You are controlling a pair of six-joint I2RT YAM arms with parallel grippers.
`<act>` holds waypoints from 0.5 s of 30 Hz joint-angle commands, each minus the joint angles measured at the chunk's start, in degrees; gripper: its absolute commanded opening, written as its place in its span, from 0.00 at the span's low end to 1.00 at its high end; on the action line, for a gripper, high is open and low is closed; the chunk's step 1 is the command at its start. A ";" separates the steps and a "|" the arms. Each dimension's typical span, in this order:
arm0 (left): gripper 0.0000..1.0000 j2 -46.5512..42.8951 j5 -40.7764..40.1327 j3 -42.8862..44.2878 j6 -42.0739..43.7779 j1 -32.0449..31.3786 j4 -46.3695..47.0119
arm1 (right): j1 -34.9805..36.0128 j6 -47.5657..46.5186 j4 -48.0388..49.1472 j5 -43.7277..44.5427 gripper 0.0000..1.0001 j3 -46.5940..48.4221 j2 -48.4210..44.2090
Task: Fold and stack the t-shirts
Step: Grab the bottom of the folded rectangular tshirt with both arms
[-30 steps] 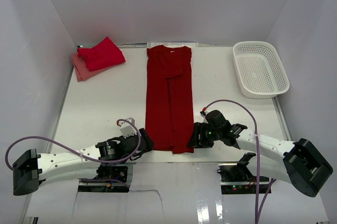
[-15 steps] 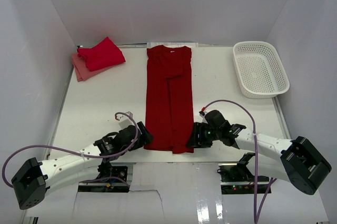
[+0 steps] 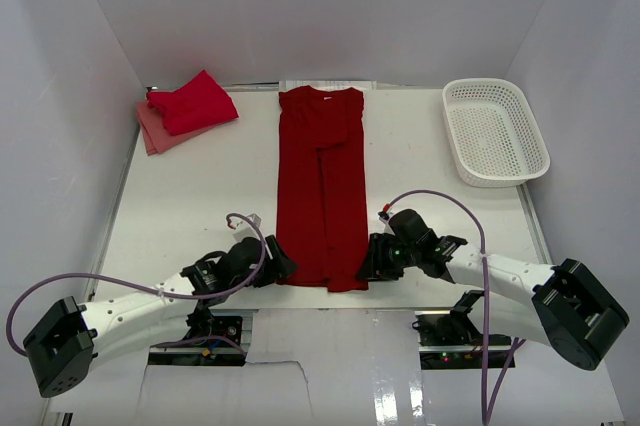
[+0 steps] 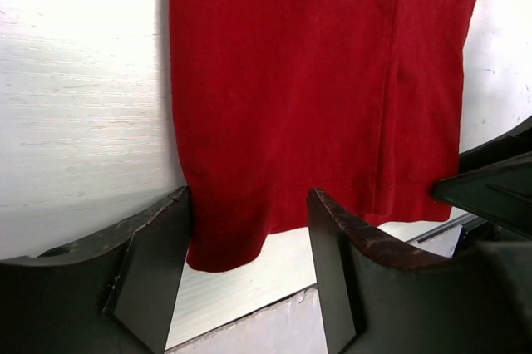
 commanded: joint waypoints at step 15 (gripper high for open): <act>0.49 2.03 0.28 -1.43 0.73 1.06 -8.15 | -0.11 -0.34 1.68 -0.56 0.31 -0.71 1.14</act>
